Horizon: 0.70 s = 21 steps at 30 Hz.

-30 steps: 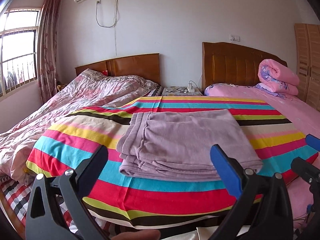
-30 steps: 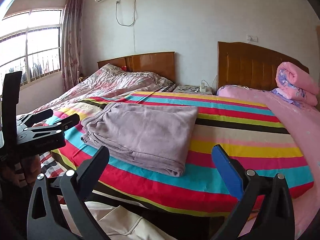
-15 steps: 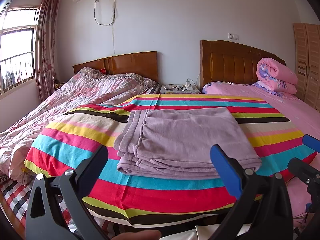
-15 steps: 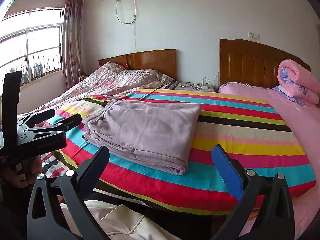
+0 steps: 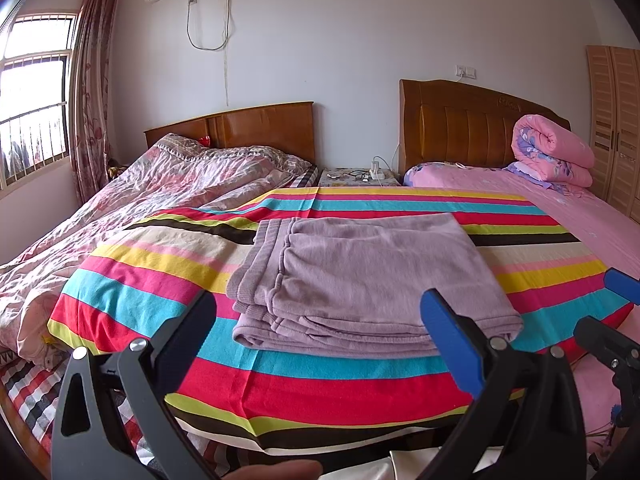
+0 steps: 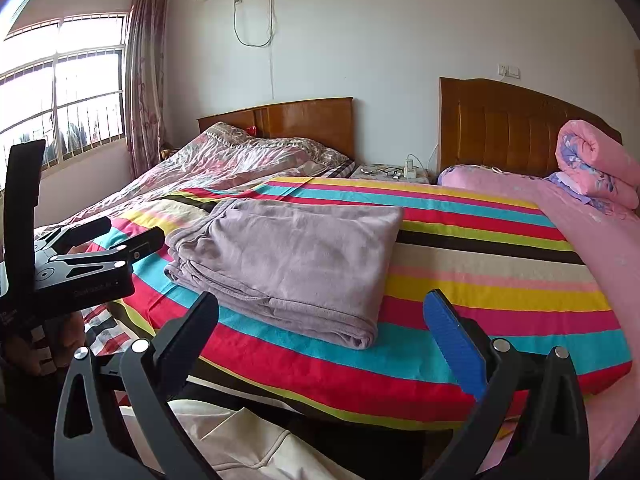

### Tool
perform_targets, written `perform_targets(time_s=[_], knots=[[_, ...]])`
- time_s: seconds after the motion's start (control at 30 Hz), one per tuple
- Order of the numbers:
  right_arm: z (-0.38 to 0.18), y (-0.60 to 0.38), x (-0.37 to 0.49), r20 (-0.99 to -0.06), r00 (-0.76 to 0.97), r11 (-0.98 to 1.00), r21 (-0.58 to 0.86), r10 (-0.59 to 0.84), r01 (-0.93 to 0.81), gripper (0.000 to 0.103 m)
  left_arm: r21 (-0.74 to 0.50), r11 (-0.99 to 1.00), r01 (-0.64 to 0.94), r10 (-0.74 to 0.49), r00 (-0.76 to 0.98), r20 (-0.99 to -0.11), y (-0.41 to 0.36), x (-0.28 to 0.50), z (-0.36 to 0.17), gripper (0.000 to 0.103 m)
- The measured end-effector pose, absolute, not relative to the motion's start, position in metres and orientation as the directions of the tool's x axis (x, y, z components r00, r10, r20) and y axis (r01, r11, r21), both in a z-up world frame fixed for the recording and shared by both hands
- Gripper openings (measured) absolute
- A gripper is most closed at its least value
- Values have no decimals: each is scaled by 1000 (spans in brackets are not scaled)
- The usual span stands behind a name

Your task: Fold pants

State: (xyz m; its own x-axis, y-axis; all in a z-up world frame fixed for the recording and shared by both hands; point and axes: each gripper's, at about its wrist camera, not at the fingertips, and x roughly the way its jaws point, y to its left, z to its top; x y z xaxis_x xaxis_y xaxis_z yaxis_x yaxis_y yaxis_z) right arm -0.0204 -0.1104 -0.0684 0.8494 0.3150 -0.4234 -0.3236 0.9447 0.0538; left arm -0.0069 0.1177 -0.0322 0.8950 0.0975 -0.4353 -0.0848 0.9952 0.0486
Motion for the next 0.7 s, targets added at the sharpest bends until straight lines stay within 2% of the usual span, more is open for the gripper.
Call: perform_targets(time_s=[0.7], knots=[[-71, -112, -18, -428, 843, 940, 51, 325, -337, 99, 62, 995, -81, 100, 902, -420, 117, -7, -31, 102]])
